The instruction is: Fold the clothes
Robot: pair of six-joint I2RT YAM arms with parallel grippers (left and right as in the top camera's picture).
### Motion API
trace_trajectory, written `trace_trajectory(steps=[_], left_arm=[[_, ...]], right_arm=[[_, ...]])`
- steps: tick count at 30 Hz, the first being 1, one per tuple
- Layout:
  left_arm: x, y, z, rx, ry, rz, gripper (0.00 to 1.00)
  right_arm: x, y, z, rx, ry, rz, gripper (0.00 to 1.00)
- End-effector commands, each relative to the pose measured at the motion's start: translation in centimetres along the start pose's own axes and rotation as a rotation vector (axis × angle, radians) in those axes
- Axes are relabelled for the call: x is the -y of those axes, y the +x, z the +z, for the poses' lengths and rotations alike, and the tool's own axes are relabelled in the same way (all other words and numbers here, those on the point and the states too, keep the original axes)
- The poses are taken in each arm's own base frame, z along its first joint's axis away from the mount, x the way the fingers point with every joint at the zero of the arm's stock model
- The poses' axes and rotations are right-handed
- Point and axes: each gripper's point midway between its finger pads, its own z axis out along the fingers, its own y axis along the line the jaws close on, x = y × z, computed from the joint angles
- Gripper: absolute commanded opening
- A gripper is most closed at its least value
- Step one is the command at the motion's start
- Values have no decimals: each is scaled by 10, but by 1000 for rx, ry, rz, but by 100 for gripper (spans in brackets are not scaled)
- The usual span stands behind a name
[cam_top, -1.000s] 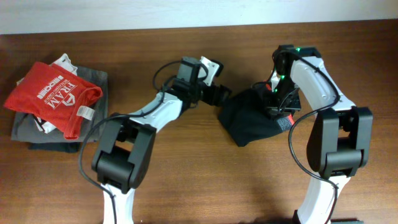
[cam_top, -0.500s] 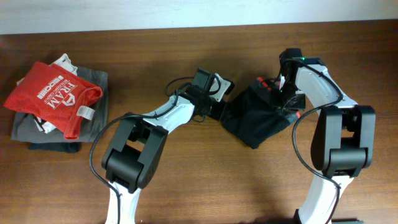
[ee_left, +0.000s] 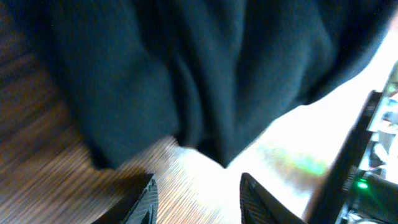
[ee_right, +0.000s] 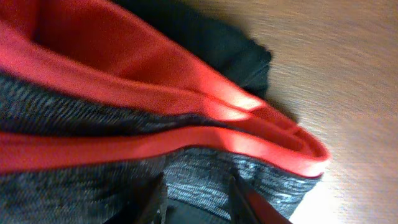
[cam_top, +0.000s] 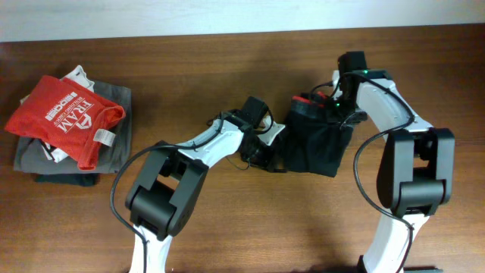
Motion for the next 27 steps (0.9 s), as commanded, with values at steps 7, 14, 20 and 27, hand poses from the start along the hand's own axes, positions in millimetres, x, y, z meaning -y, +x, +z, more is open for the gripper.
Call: trace_trajectory(steps=[7, 14, 20, 27], left_arm=[[-8, -48, -90, 278, -324, 136, 85], [-28, -97, -116, 479, -283, 172, 99], [-36, -114, -89, 509, -167, 216, 99], [-50, -106, -42, 448, -74, 215, 99]], right_arm=[[-31, -5, -42, 38, -76, -9, 40], [-8, -6, -129, 201, -60, 62, 55], [-2, 18, -182, 250, -47, 70, 75], [-1, 34, -194, 234, -35, 72, 77]])
